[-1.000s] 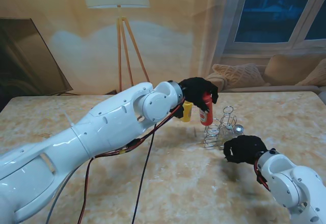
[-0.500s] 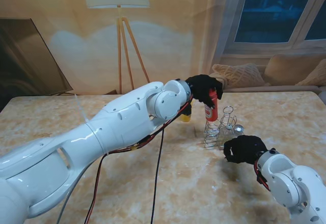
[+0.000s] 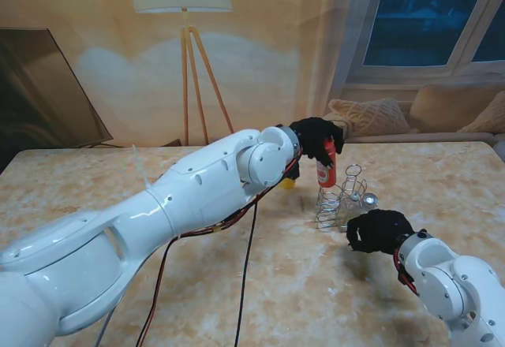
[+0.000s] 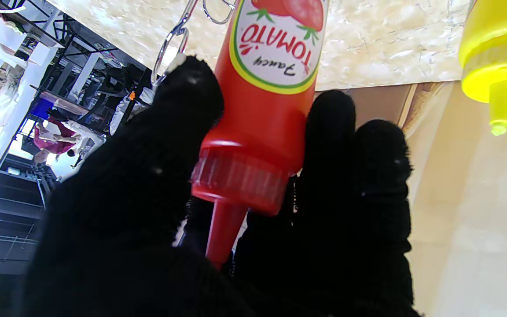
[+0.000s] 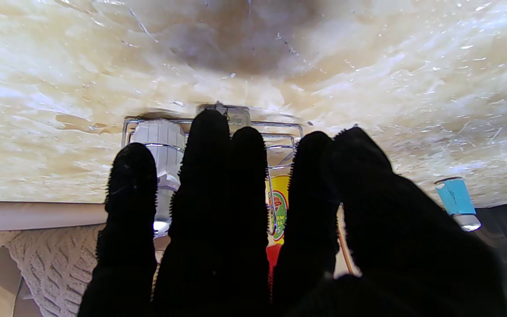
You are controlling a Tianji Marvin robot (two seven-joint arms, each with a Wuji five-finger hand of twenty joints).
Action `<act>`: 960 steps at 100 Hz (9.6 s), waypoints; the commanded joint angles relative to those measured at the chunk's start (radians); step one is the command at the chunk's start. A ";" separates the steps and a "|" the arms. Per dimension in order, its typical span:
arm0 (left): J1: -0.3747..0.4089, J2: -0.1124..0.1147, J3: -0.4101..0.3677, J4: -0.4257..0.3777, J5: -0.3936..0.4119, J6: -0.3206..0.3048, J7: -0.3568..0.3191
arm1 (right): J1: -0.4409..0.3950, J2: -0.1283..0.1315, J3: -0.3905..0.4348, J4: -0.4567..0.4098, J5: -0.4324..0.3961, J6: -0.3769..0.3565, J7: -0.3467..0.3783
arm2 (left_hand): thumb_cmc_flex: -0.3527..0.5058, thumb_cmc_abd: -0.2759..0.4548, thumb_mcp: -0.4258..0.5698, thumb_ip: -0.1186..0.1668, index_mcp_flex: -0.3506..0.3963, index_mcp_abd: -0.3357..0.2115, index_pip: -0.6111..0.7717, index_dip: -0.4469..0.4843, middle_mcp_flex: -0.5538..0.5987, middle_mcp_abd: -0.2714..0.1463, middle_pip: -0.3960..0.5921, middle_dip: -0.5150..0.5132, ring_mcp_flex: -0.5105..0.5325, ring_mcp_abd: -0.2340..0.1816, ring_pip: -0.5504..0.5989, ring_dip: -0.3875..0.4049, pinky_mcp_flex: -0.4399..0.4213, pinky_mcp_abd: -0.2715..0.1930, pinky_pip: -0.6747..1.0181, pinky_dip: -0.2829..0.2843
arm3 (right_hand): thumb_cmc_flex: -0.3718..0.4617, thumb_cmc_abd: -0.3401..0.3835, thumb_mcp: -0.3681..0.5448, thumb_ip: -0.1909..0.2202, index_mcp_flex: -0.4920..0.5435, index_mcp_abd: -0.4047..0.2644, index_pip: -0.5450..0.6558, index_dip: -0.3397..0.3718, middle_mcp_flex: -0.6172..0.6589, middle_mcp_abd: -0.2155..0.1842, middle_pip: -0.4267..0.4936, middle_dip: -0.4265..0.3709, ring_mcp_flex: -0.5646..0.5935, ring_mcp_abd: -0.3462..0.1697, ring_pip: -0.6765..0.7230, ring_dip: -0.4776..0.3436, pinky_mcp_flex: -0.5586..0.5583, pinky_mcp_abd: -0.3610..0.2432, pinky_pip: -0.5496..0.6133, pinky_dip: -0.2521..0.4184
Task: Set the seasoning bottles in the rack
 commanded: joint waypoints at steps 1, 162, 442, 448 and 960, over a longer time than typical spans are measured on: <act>-0.005 -0.020 0.002 0.011 -0.009 0.004 -0.010 | -0.006 -0.002 -0.004 0.003 0.000 -0.005 0.014 | 0.167 0.125 0.084 0.046 0.030 0.026 0.167 0.041 0.086 -0.036 0.172 0.074 -0.005 -0.095 0.035 0.023 -0.021 -0.135 -0.024 0.020 | 0.031 0.014 -0.002 0.033 0.016 -0.019 0.022 -0.001 0.019 -0.017 -0.007 0.026 0.022 -0.012 0.003 0.016 0.000 -0.002 0.003 0.016; -0.013 -0.163 0.071 0.266 -0.013 -0.119 -0.037 | -0.001 -0.002 -0.006 0.007 0.000 -0.006 0.016 | 0.106 0.119 0.076 0.037 -0.037 0.083 0.052 0.035 -0.108 -0.002 0.283 -0.058 -0.122 -0.083 -0.029 0.011 -0.125 -0.128 -0.099 -0.005 | 0.032 0.010 0.002 0.032 0.017 -0.020 0.023 -0.001 0.022 -0.017 -0.006 0.029 0.024 -0.013 0.004 0.017 0.003 -0.003 0.003 0.017; -0.036 -0.221 0.139 0.435 0.084 -0.325 -0.035 | 0.007 -0.005 -0.014 0.021 -0.015 0.003 -0.018 | -0.235 0.160 0.269 0.103 -0.235 0.114 -0.466 -0.099 -0.538 0.004 0.090 -0.412 -0.556 0.089 -0.256 -0.400 -0.488 0.057 -0.251 -0.269 | 0.026 0.001 0.019 0.027 0.027 -0.029 0.034 -0.001 0.032 -0.025 0.013 0.034 0.034 -0.022 0.028 0.022 0.008 -0.004 0.007 0.018; -0.035 -0.210 0.137 0.416 0.084 -0.316 -0.034 | 0.007 -0.005 -0.014 0.021 -0.014 0.003 -0.019 | -0.241 0.161 0.268 0.104 -0.236 0.116 -0.473 -0.101 -0.546 0.007 0.088 -0.414 -0.561 0.088 -0.255 -0.400 -0.493 0.057 -0.251 -0.266 | 0.025 0.002 0.019 0.027 0.027 -0.030 0.034 -0.002 0.031 -0.024 0.013 0.034 0.035 -0.022 0.028 0.022 0.008 -0.004 0.007 0.017; 0.959 0.409 -0.716 -0.638 0.431 -0.084 0.157 | 1.259 -0.247 -1.119 1.123 0.493 -0.215 -0.209 | -0.146 0.163 0.226 0.117 -0.020 0.172 -0.506 0.008 -0.336 0.058 0.099 -0.342 -0.527 0.101 -0.241 -0.372 -0.494 0.070 -0.266 -0.241 | -0.296 -0.112 0.264 0.094 -0.439 0.216 -0.463 -0.066 -0.516 0.150 -0.262 -0.341 -0.418 0.150 -0.478 -0.376 -0.291 -0.023 -0.203 -0.312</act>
